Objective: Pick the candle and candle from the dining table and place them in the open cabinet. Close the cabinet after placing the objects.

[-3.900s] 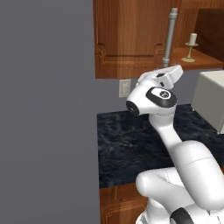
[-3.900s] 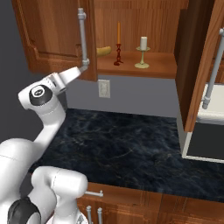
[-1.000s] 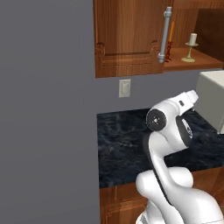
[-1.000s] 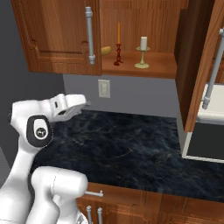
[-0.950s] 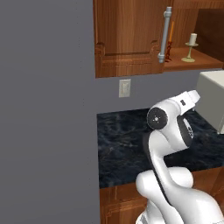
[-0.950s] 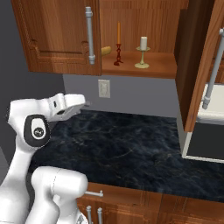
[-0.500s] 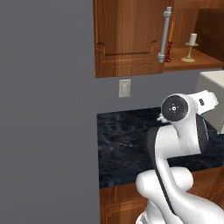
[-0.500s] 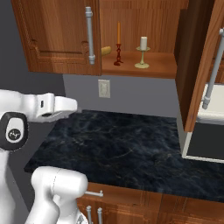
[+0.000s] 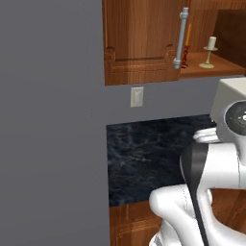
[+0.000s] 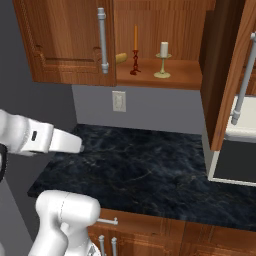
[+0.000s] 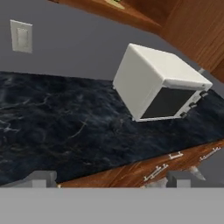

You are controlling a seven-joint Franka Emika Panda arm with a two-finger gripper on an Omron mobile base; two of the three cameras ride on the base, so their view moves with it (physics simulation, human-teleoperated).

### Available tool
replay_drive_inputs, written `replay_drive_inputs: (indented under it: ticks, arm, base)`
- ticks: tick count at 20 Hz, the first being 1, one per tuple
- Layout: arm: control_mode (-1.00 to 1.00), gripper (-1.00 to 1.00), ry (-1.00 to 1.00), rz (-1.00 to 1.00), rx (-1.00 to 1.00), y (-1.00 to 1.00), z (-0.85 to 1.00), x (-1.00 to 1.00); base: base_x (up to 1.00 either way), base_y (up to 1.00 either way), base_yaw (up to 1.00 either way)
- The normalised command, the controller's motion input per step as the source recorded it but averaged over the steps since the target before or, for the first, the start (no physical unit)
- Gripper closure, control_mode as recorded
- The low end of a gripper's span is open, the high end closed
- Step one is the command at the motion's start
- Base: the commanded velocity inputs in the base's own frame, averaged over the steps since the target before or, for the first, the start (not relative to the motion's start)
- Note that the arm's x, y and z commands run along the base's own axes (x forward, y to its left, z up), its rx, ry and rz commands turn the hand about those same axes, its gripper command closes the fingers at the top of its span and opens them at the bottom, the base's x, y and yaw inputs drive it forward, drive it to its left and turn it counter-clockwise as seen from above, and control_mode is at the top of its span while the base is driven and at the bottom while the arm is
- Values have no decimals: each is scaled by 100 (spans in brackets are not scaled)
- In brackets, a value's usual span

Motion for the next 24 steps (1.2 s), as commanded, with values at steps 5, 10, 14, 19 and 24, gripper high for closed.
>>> replay_drive_inputs:
  ticks: [5,10,14,19,24]
  arm:
    - [-100,-100,-1,0,21,-30,1,-58]
    - [-100,-100,-4,0,21,-34,0,-41]
    - [-100,-100,-5,0,17,-40,6,-10]
    - [-100,-100,-10,0,10,-45,4,0]
    - [-100,-100,-16,0,9,-35,4,-12]
  base:
    - [0,0,0]
    - [0,0,0]
    - [0,0,0]
    - [0,0,0]
    - [0,0,0]
